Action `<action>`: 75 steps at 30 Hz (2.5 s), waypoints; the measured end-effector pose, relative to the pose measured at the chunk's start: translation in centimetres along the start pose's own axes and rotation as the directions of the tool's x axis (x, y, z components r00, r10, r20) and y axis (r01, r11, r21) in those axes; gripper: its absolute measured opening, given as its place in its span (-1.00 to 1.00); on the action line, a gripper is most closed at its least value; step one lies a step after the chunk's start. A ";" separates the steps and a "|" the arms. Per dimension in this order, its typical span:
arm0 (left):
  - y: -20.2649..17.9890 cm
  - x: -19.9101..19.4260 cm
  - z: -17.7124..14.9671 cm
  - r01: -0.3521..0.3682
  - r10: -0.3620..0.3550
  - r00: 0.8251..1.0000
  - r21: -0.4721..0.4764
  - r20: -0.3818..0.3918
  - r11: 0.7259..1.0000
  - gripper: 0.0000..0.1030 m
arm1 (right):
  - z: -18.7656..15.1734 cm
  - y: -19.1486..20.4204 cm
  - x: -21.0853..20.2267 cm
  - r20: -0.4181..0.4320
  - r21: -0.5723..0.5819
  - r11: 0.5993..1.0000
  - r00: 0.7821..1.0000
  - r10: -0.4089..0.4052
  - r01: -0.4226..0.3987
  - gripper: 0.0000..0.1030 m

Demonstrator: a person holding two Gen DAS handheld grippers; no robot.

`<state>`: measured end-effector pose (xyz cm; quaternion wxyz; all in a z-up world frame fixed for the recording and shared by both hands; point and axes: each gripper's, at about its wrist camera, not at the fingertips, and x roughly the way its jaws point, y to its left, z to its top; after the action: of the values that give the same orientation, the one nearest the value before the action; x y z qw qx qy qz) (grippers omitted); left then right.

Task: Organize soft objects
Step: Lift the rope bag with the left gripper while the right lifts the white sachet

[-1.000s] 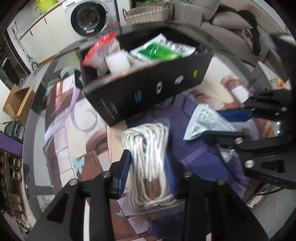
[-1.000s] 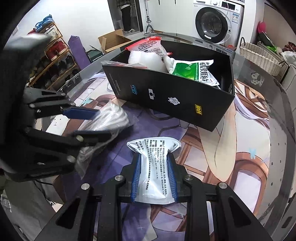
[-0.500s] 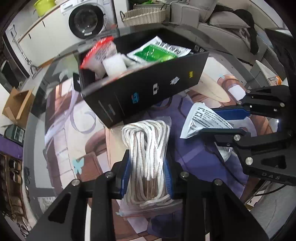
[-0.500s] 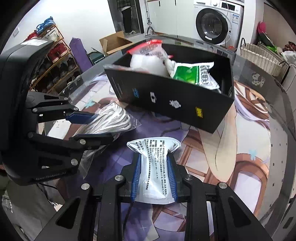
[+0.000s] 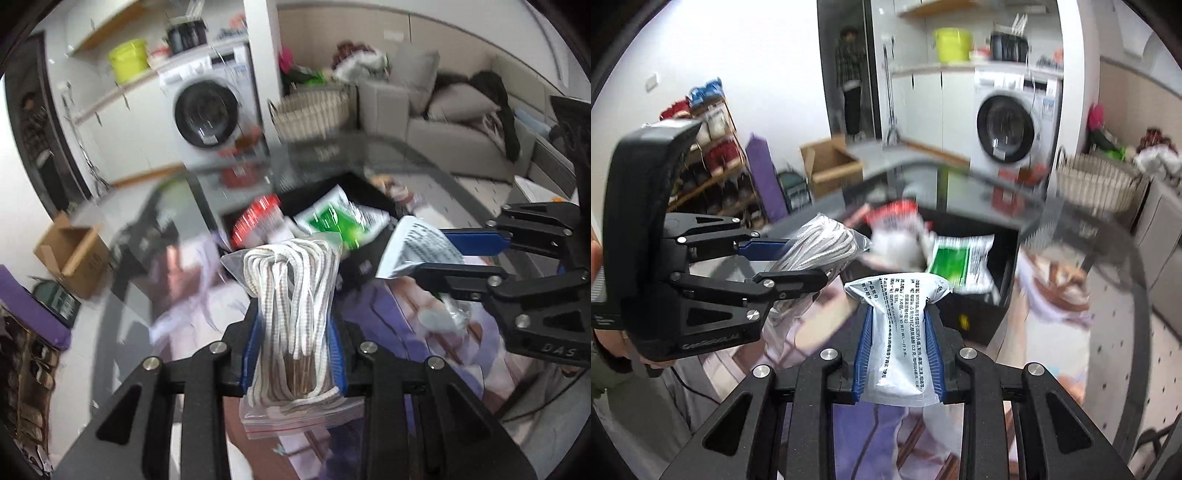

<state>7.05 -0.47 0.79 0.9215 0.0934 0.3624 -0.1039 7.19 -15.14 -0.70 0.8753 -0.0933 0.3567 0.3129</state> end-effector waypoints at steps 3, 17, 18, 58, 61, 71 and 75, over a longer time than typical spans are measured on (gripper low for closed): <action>0.4 -1.4 0.4 -0.013 0.013 0.996 -0.008 0.092 1.000 -0.41 | 0.8 0.3 -1.9 0.105 -0.019 1.000 0.995 -0.001 0.003 -0.47; 2.4 -9.2 -0.4 0.011 0.002 0.884 -0.026 0.468 1.000 -0.40 | 1.0 0.6 -10.2 0.455 0.040 0.997 0.888 -0.073 0.062 -0.46; 2.4 -9.3 -0.5 0.010 0.003 0.881 -0.025 0.474 1.000 -0.40 | 1.1 0.7 -10.5 0.464 0.040 0.997 0.882 -0.080 0.069 -0.46; 2.7 -4.0 6.4 0.056 -0.001 0.921 -0.130 0.390 0.990 -0.39 | 9.0 -1.3 -5.4 0.455 0.023 0.993 0.883 -0.114 0.117 -0.47; 3.8 -3.6 7.1 0.055 0.013 0.919 -0.160 0.395 0.986 -0.39 | 10.0 -2.0 -4.5 0.452 0.030 0.992 0.883 -0.125 0.125 -0.47; 6.0 -2.3 8.3 0.048 0.043 0.925 -0.228 0.378 0.972 -0.39 | 12.5 -3.4 -1.9 0.412 0.027 0.995 0.906 -0.100 0.098 -0.46; 5.7 -1.6 8.3 0.036 0.041 0.938 -0.215 0.344 0.976 -0.39 | 12.3 -3.2 -1.4 0.394 0.018 0.995 0.914 -0.096 0.097 -0.46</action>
<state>12.80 3.18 8.43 0.9755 -0.0275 0.2040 -0.0773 15.33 -13.65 9.03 0.9434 -0.0468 0.1678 0.2821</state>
